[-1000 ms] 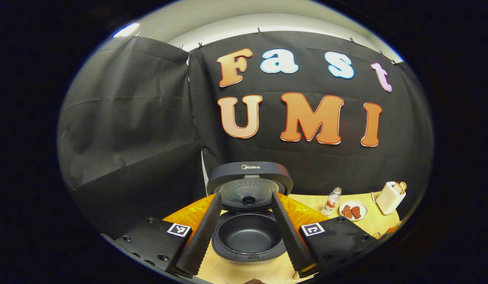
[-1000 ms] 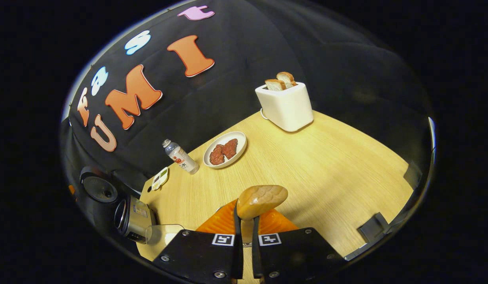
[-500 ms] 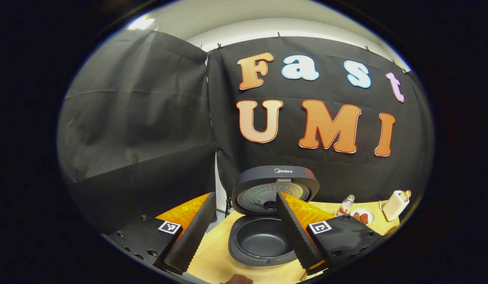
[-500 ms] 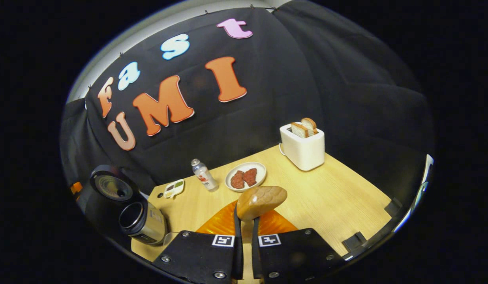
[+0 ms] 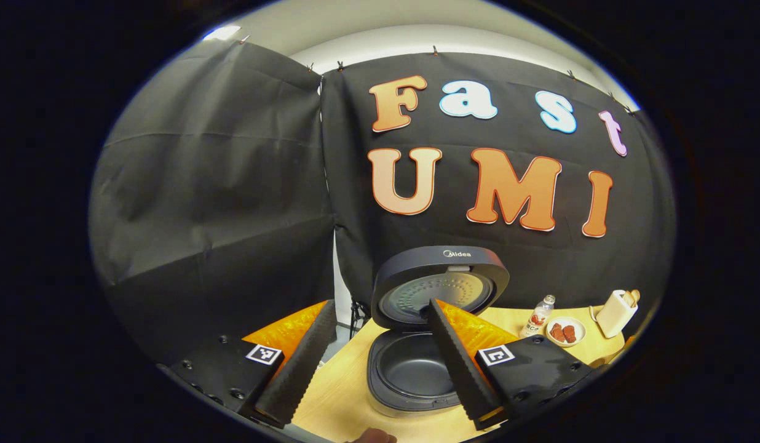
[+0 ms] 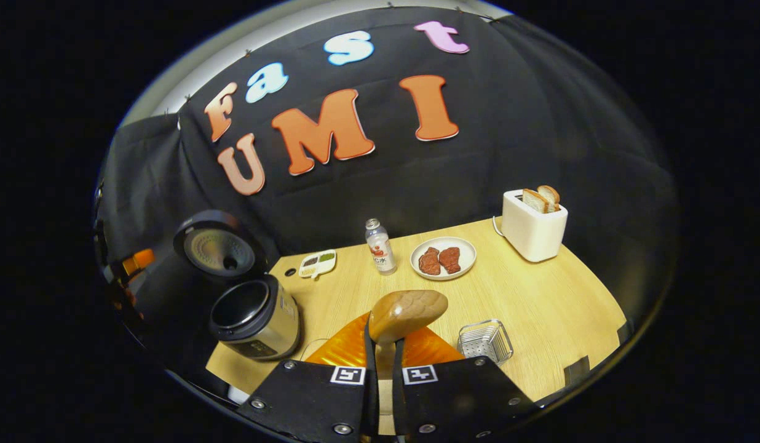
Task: Close the left gripper, press the button to open the rice cooker; take a wooden spoon from the chopstick holder with the right hand, scoop a spoonful of rice and pour it into the rice cooker, then put the wooden spoon back into the chopstick holder.
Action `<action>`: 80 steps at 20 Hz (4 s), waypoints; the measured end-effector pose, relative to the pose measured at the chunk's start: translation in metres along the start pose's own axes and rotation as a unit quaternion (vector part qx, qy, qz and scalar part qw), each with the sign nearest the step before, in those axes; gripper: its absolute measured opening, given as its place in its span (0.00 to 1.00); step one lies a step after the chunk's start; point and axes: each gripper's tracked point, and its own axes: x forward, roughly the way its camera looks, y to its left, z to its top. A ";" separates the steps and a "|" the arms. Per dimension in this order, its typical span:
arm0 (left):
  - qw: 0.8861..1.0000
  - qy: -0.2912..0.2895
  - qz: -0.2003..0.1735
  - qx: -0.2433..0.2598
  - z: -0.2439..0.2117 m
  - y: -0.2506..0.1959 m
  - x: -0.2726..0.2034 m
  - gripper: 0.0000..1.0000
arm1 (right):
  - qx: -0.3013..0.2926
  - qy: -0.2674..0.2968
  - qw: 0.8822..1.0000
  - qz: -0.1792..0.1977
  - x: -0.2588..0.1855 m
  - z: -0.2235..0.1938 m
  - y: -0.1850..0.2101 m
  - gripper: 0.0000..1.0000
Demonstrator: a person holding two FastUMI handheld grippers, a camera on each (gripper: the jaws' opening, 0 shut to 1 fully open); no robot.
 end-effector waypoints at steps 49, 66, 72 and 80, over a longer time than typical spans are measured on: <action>0.996 0.053 -0.047 0.049 -0.032 0.018 0.013 1.00 | 0.353 0.118 0.925 0.081 0.074 -0.128 0.042 0.08; 0.997 0.053 -0.054 0.017 -0.030 -0.027 0.008 1.00 | 0.504 0.071 0.847 0.154 0.054 -0.082 -0.029 0.08; 0.998 0.046 -0.036 0.004 -0.030 -0.013 0.008 1.00 | 0.570 0.050 0.793 0.209 0.057 -0.036 -0.016 0.08; 0.999 0.037 0.005 -0.013 -0.033 0.035 0.006 1.00 | 0.587 0.066 0.765 0.258 0.076 0.019 0.051 0.08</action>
